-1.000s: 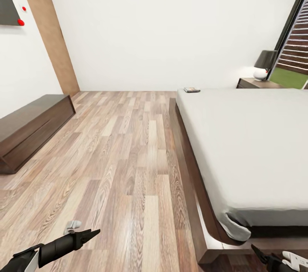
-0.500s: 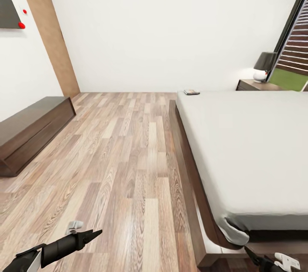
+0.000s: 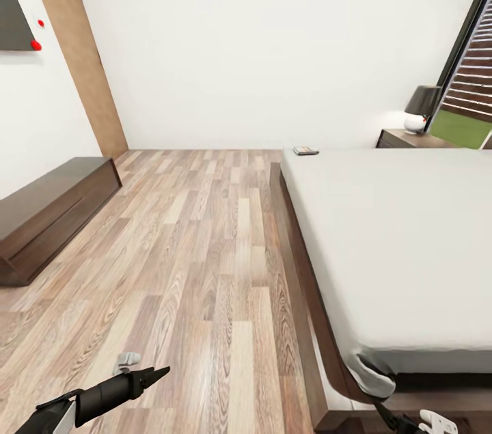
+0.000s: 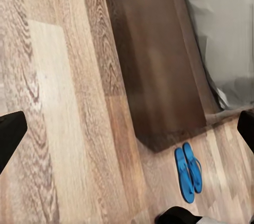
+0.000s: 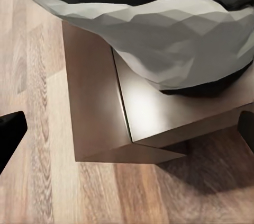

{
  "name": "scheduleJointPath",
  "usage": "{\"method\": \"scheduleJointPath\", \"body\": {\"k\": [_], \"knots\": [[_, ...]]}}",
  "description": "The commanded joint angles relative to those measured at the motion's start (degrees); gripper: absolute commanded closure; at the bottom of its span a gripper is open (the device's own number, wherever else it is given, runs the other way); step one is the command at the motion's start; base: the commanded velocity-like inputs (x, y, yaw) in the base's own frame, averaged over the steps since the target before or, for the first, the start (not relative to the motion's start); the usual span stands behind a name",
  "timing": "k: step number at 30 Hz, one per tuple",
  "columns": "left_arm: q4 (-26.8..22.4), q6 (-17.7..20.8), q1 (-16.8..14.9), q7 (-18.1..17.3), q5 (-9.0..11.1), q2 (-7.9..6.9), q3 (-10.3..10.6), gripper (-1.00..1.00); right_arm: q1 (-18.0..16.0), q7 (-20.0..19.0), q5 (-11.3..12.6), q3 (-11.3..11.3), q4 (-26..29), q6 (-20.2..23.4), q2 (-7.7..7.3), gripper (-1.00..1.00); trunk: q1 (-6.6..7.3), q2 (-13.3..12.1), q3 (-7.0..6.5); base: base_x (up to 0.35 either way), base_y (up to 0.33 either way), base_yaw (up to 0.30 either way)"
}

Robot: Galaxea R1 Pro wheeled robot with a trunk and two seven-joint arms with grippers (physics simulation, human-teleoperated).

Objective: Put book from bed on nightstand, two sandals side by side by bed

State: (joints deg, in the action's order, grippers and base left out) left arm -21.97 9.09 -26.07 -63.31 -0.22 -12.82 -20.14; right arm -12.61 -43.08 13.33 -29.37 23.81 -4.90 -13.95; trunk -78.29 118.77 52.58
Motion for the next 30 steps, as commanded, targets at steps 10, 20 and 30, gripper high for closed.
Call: {"method": "scheduleJointPath", "body": {"k": [10, 20, 30], "knots": [[1.4, 0.0, 0.0, 1.7, 0.0, 0.98, -0.3, -1.0, -0.1, -0.3, 0.2, -0.2, -0.2, 0.0, 0.06, -1.0, 2.21, -4.0, -1.75, 0.0, 0.0, 0.0], [9.9, -10.4, 0.0, 6.0, -0.1, 2.8, -0.1, -1.0, -0.1, -0.4, 0.2, -0.2, -0.2, 0.0, 0.06, -1.0, 4.41, -8.0, -3.55, 0.0, 0.0, 0.0], [13.6, -13.4, 0.0, 11.4, -1.8, 7.6, 0.4, -1.0, -0.1, -0.3, 0.2, -0.1, -3.2, 0.0, 0.47, -1.0, 6.6, -12.0, -5.34, 0.0, 0.0, 0.0]]}}
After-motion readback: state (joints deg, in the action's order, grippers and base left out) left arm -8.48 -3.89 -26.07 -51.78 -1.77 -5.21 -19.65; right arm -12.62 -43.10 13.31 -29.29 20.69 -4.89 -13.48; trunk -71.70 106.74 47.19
